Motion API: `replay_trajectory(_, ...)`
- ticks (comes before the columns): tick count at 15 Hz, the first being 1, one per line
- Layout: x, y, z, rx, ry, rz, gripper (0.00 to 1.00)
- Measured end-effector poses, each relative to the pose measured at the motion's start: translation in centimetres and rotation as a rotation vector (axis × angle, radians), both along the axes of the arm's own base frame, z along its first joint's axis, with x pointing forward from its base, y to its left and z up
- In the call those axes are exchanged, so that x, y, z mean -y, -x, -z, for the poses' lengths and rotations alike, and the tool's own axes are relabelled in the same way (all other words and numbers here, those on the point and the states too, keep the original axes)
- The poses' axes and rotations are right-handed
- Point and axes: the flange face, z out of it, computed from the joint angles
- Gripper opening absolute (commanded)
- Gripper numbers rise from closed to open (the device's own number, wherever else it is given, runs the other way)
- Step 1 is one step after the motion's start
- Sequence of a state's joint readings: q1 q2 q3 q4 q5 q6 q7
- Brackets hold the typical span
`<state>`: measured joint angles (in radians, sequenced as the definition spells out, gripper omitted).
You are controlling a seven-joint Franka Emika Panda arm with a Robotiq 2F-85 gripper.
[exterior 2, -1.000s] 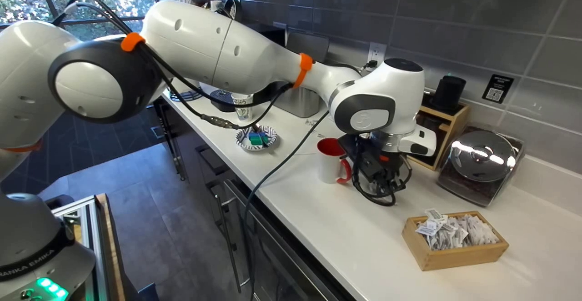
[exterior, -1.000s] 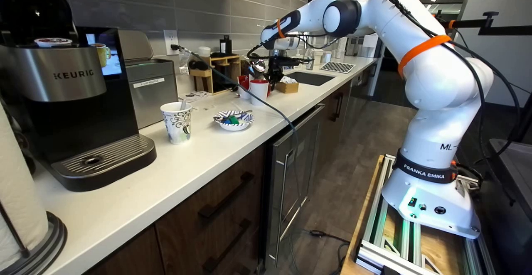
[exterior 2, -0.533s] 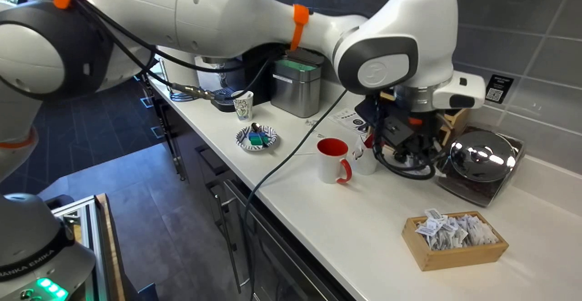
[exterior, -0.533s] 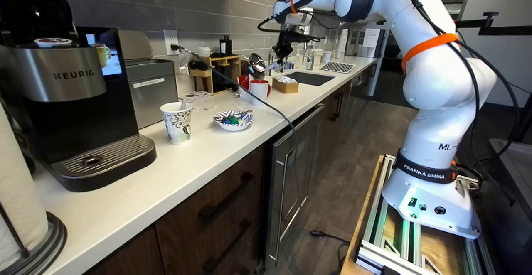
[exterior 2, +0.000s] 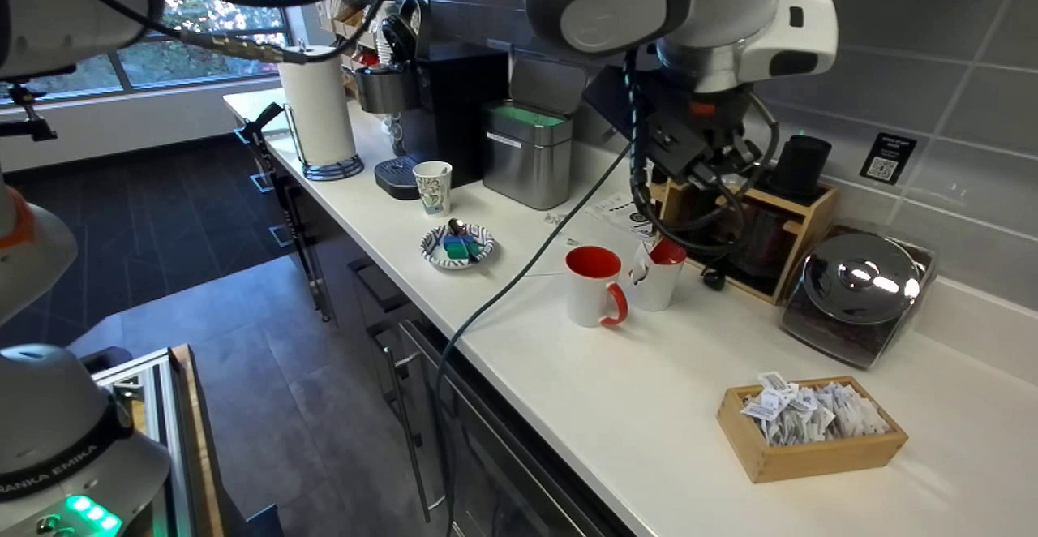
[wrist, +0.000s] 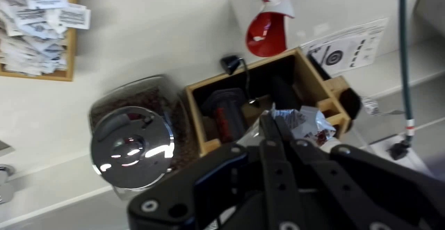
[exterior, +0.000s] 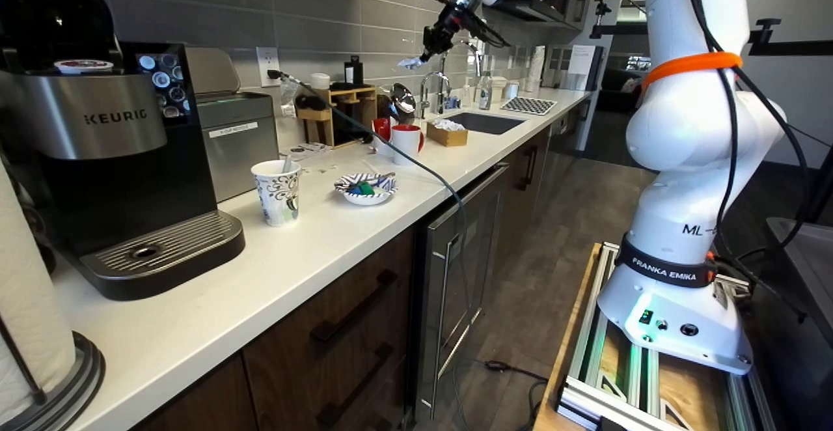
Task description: Move the sauce packet to the blue and white bowl
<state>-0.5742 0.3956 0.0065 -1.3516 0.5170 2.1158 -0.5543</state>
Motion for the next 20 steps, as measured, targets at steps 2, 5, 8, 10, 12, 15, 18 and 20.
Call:
replay_trajectory(2,-3.0,1.1,-0.5,0.02,-0.049,-0.096,0.01)
replay_trajectory(5,-7.8,3.0,-0.5,0.027,-0.122,-0.259,0.02)
replay_trajectory(8,-9.1,4.6,-0.7,0.04,-0.142,-0.314,0.01)
replay_trajectory(10,-8.9,4.8,-0.6,0.04,-0.139,-0.312,0.01)
replay_trajectory(12,-9.5,4.5,-0.6,0.039,-0.128,-0.33,0.01)
replay_trajectory(15,-13.8,3.5,-0.6,0.04,-0.111,-0.428,0.01)
replay_trajectory(18,-19.2,3.6,-0.2,0.019,-0.107,-0.56,0.01)
replay_trajectory(20,-22.3,4.6,0.5,-0.023,-0.119,-0.643,0.01)
